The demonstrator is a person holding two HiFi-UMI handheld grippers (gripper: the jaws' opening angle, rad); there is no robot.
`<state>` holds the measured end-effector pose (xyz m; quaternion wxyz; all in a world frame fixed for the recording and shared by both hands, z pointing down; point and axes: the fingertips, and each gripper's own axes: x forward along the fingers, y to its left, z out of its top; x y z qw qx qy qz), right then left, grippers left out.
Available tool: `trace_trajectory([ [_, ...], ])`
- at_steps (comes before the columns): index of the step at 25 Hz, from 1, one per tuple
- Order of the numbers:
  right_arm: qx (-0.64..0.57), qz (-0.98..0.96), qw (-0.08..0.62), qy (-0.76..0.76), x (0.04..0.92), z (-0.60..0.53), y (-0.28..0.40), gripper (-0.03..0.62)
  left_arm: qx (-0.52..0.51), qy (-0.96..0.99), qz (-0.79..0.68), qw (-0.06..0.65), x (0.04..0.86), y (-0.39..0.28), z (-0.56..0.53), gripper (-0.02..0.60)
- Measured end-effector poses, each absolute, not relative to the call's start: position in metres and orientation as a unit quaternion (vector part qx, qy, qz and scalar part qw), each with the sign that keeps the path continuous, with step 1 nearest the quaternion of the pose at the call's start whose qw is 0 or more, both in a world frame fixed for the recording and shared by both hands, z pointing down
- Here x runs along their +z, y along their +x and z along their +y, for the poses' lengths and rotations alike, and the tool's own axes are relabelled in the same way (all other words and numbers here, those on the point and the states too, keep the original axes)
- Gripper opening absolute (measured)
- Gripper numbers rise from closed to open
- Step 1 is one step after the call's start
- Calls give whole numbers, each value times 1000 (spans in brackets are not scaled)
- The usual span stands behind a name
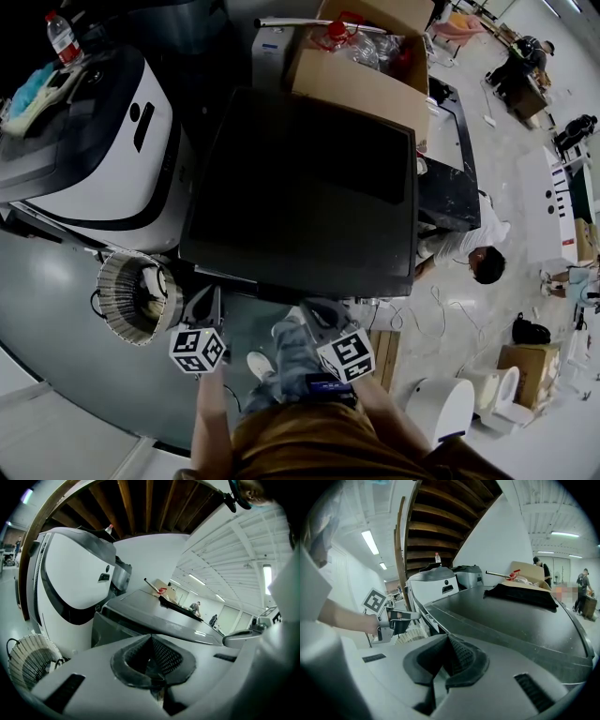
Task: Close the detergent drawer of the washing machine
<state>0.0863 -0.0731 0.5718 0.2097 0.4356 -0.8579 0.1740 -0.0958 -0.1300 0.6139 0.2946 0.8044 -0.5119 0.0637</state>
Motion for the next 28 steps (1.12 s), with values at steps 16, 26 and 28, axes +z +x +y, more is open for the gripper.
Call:
trace_trajectory([
  [16, 176, -856, 209, 439, 573, -80, 95, 12, 52, 803, -516, 293, 614, -89, -150, 25],
  [26, 155, -855, 199, 453, 561, -84, 96, 12, 60, 799, -518, 298, 614, -90, -150, 24],
  [28, 148, -853, 200, 459, 556, -85, 96, 12, 63, 800, -521, 290, 609, -90, -149, 23],
])
